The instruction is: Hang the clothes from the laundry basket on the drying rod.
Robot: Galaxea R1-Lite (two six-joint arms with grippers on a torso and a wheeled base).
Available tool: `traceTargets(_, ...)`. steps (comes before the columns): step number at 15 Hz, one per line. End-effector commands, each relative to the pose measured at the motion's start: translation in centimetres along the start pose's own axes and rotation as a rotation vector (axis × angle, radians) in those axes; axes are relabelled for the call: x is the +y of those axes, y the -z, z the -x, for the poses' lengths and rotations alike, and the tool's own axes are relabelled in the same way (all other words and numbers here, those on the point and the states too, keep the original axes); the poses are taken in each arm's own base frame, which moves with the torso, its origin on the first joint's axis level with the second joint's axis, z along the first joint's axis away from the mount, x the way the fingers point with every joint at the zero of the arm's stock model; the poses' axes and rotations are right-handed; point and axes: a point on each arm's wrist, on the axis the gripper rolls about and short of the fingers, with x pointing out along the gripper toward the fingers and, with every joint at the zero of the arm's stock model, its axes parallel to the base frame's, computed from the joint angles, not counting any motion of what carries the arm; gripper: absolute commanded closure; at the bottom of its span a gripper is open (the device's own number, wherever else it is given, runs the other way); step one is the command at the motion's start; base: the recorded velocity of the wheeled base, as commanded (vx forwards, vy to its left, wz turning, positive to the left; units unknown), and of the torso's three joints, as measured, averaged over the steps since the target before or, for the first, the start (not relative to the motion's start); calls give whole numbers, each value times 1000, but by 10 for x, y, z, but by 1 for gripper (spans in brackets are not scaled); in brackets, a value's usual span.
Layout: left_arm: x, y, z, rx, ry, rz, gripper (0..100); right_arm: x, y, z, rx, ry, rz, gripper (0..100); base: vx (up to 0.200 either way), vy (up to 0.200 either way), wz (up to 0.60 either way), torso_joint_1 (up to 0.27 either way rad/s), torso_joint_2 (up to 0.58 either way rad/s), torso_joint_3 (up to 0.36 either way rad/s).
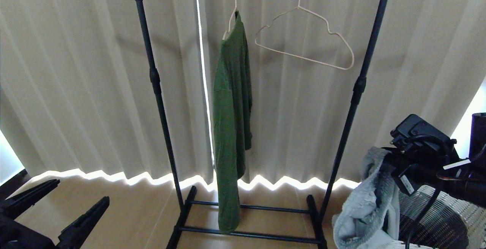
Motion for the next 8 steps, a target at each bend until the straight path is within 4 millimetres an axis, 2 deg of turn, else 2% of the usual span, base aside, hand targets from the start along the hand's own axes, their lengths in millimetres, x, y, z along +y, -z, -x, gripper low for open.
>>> traceTargets(1, 0, 0, 0, -2, 0, -2, 0, 4, -20, 1, -71, -23, 22, 100, -200, 0, 0, 7, 2, 2)
traceTargets(5, -1, 6, 2, 18, 8, -5, 0, 13, -44, -5, -138, -60, 49, 100, 0, 0, 0, 0, 0, 0)
traceTargets(6, -2, 9, 3, 26, 18, -10, 0, 20, -61, -5, -192, -89, 62, 100, 0, 0, 0, 0, 0, 0)
traceTargets(7, -3, 9, 3, 28, 23, -11, 0, 23, -64, -6, -201, -98, 62, 100, 0, 0, 0, 0, 0, 0)
traceTargets(8, -4, 9, 3, 25, 38, -10, 0, 33, -67, -5, -213, -141, 38, 100, 0, 0, 0, 0, 0, 0)
